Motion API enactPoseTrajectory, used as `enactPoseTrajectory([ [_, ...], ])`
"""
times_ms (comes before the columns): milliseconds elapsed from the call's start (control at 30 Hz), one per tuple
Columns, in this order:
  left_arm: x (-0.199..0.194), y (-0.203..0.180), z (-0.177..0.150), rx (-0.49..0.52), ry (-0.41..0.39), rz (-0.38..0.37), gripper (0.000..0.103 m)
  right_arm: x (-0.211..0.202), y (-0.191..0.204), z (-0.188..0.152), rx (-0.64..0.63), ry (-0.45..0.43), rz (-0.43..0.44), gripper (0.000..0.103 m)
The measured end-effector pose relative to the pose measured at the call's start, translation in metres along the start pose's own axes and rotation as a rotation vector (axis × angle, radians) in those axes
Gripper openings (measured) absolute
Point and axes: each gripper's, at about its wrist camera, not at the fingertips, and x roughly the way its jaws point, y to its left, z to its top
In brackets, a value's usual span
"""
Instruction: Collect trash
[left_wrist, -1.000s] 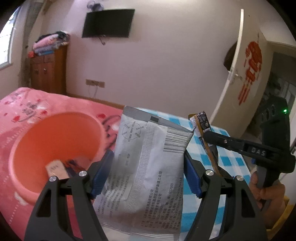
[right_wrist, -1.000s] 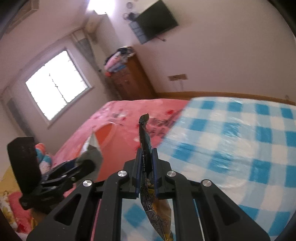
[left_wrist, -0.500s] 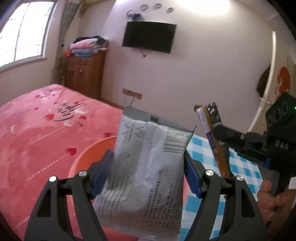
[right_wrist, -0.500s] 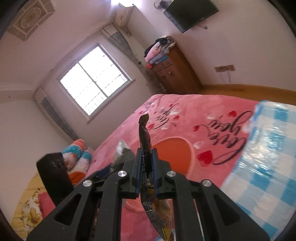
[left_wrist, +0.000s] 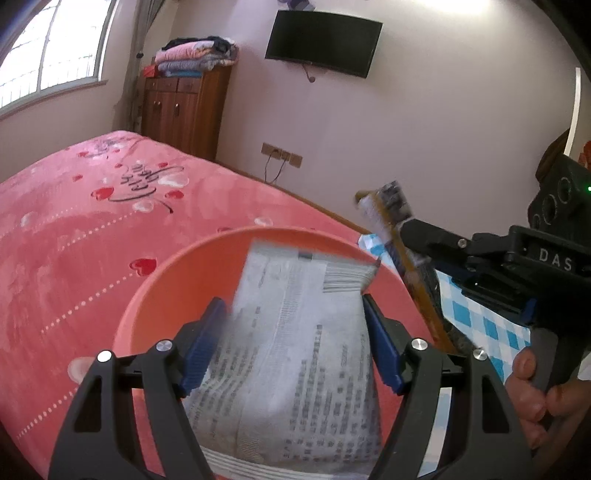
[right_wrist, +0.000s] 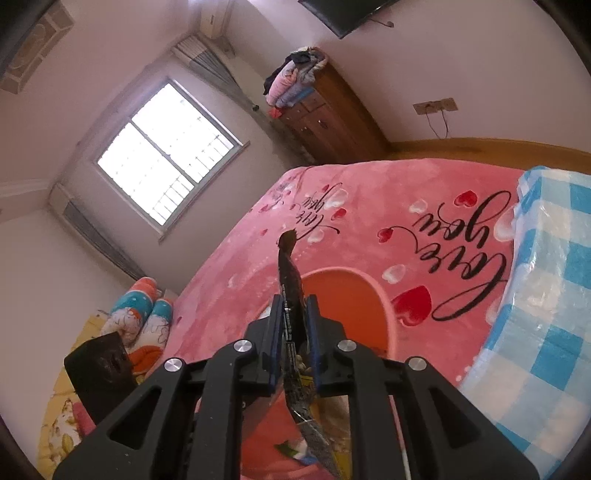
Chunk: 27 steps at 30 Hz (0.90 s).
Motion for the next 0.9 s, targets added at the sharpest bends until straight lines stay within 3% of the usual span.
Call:
enactPoseTrajectory([
  [67,-0.001,0.0,-0.002,0.003,-0.009,-0.002,0.079,-0.004,-0.004,-0.002,0.004,-0.012,0.008,0.043],
  [133,-0.004,0.001,-0.002,-0.001,-0.029,0.003,0.084,-0.007,-0.003,-0.002,-0.008,-0.021,0.012,0.044],
  [300,-0.008,0.003,-0.006,-0.022,-0.031,-0.003,0.085,-0.01,0.002,-0.003,-0.027,-0.026,0.02,0.048],
  [433,-0.013,-0.001,-0.01,-0.016,-0.045,-0.007,0.086,-0.028,0.001,-0.01,-0.055,-0.067,-0.038,0.078],
  [467,-0.016,-0.003,-0.011,-0.007,-0.057,-0.009,0.087,-0.034,-0.001,-0.012,-0.054,-0.078,-0.058,0.08],
  [567,-0.026,-0.012,-0.014,0.015,-0.098,-0.011,0.094,-0.05,-0.004,-0.022,-0.095,-0.108,-0.139,0.081],
  [900,-0.045,-0.068,-0.036,0.11,-0.147,-0.12,0.099,-0.115,-0.032,-0.077,-0.2,-0.236,-0.417,0.085],
])
